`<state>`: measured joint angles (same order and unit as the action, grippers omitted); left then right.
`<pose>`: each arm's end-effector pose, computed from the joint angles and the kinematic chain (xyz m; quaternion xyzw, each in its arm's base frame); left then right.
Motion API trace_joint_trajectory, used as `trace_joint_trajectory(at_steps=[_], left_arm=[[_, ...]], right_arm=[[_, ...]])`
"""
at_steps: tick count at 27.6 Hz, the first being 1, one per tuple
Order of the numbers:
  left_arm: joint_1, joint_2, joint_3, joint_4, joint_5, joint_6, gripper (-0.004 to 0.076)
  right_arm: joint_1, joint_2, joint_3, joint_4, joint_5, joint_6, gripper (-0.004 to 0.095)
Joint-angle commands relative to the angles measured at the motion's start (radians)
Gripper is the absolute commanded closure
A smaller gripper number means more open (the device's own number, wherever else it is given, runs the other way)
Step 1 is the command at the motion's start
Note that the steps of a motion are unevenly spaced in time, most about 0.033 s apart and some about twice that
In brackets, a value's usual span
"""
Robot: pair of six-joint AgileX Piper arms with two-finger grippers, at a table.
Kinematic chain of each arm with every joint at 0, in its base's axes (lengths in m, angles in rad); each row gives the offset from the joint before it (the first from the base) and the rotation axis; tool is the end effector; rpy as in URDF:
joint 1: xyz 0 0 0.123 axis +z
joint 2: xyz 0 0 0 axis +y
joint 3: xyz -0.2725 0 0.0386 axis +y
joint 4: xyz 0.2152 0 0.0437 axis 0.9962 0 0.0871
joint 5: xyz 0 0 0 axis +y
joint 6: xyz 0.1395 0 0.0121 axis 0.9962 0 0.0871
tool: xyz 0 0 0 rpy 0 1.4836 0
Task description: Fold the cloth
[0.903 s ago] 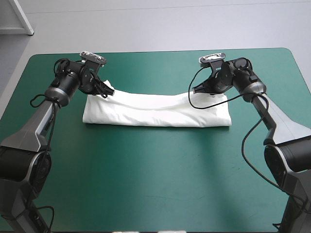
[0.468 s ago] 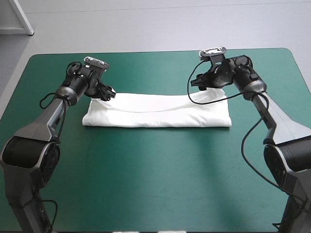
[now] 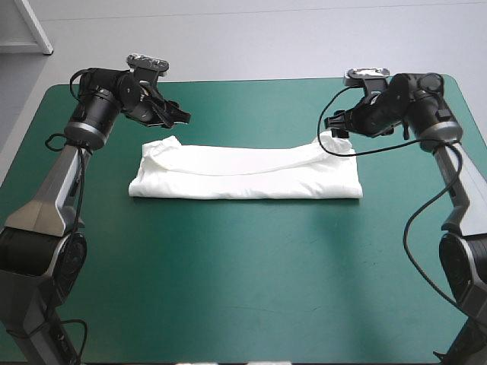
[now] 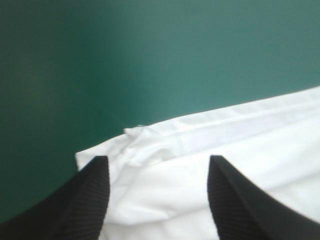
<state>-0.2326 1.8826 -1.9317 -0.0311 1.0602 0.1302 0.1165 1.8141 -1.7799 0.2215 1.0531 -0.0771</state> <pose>0.4053 -0.0999 0.3130 0.1682 0.9330 -0.0315 0.3166 0.3893 0.0725 0.2996 -0.0668 0.9517 0.1130 0.2776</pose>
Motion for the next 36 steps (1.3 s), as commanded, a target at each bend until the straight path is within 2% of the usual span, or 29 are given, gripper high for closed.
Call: trace_joint_trajectory(at_steps=[1, 7, 8, 13, 18, 23, 33, 36], left_arm=[[-0.027, -0.048, -0.034, -0.094, -0.016, 0.024, 0.0437], [-0.093, -0.015, -0.034, -0.162, -0.011, 0.038, 0.0691], [-0.104, -0.007, -0.034, -0.162, -0.013, 0.04, 0.0701], [-0.176, 0.063, -0.034, -0.164, -0.011, 0.04, 0.0703], [-0.229, 0.134, -0.034, -0.164, -0.011, 0.038, 0.0703], [-0.251, 0.187, -0.034, -0.153, -0.013, 0.034, 0.0703], [-0.251, 0.265, -0.032, -0.1, -0.03, 0.031, 0.0703], [-0.251, 0.276, -0.031, -0.095, -0.04, 0.031, 0.0703]], right_arm=[[-0.086, -0.055, -0.028, 0.152, 0.021, -0.086, 0.0237], [-0.196, -0.055, -0.02, 0.198, 0.113, -0.149, 0.0237], [-0.208, -0.055, -0.014, 0.198, 0.121, -0.153, 0.0237], [-0.267, -0.055, 0.064, 0.207, 0.127, -0.179, 0.0237], [-0.29, -0.049, 0.181, 0.293, 0.122, -0.243, 0.0237], [-0.29, -0.047, 0.3, 0.35, 0.012, -0.284, 0.0237], [-0.29, 0.055, 0.317, 0.531, 0.0, -0.352, 0.0237], [-0.288, 0.092, 0.317, 0.541, -0.035, -0.352, 0.0237]])
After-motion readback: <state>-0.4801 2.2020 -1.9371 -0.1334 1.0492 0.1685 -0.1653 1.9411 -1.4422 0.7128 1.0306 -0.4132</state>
